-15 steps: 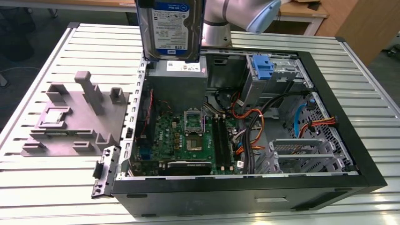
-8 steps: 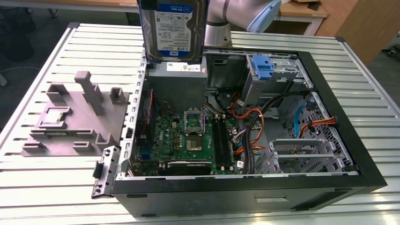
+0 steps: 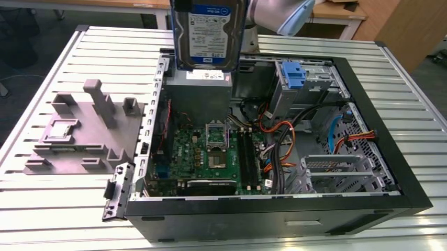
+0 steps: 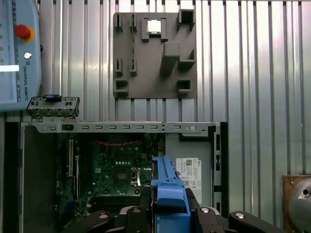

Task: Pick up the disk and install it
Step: 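Pick up the disk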

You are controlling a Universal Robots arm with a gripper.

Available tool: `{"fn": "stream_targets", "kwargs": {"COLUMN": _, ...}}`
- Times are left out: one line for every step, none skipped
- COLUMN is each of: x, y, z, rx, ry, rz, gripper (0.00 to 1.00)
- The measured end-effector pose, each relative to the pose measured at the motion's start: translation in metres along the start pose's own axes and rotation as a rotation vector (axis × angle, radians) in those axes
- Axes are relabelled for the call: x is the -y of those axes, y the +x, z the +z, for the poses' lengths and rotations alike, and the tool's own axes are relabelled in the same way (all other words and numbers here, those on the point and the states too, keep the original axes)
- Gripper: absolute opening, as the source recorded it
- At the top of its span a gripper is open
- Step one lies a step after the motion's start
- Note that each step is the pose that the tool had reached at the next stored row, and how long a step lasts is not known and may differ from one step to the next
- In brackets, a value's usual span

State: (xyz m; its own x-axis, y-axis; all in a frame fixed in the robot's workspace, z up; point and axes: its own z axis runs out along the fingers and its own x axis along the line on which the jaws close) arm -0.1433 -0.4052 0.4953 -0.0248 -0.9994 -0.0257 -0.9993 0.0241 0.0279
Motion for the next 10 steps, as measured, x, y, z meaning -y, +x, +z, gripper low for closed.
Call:
{"fn": "stream_targets", "kwargs": {"x": 0.0028, "y": -0.0001, "z": -0.0001, "rx": 0.0000, "ry": 0.0000, "rz": 0.000, "gripper": 0.37}}
{"fn": "stream_targets", "kwargs": {"x": 0.0054, "y": -0.0001, "z": -0.0001, "rx": 0.0000, "ry": 0.0001, "rz": 0.000, "gripper": 0.37}}
{"fn": "stream_targets", "kwargs": {"x": 0.0079, "y": -0.0002, "z": -0.0002, "rx": 0.0000, "ry": 0.0000, "rz": 0.000, "gripper": 0.37}}
{"fn": "stream_targets", "kwargs": {"x": 0.0097, "y": -0.0002, "z": -0.0002, "rx": 0.0000, "ry": 0.0000, "rz": 0.000, "gripper": 0.37}}
{"fn": "stream_targets", "kwargs": {"x": 0.0107, "y": -0.0003, "z": -0.0003, "rx": 0.0000, "ry": -0.0001, "rz": 0.000, "gripper": 0.37}}
{"fn": "stream_targets", "kwargs": {"x": 0.0113, "y": -0.0002, "z": -0.0003, "rx": 0.0000, "ry": 0.0000, "rz": 0.000, "gripper": 0.37}}
{"fn": "stream_targets", "kwargs": {"x": 0.0118, "y": 0.0001, "z": -0.0003, "rx": 0.0001, "ry": 0.0000, "rz": 0.000, "gripper": 0.37}}
{"fn": "stream_targets", "kwargs": {"x": 0.0121, "y": 0.0007, "z": -0.0003, "rx": 0.0001, "ry": 0.0000, "rz": 0.000, "gripper": 0.37}}
{"fn": "stream_targets", "kwargs": {"x": 0.0125, "y": 0.0029, "z": -0.0004, "rx": 0.0001, "ry": 0.0000, "rz": 0.000, "gripper": 0.37}}
{"fn": "stream_targets", "kwargs": {"x": 0.0126, "y": 0.0043, "z": -0.0004, "rx": 0.0001, "ry": 0.0000, "rz": 0.000, "gripper": 0.37}}
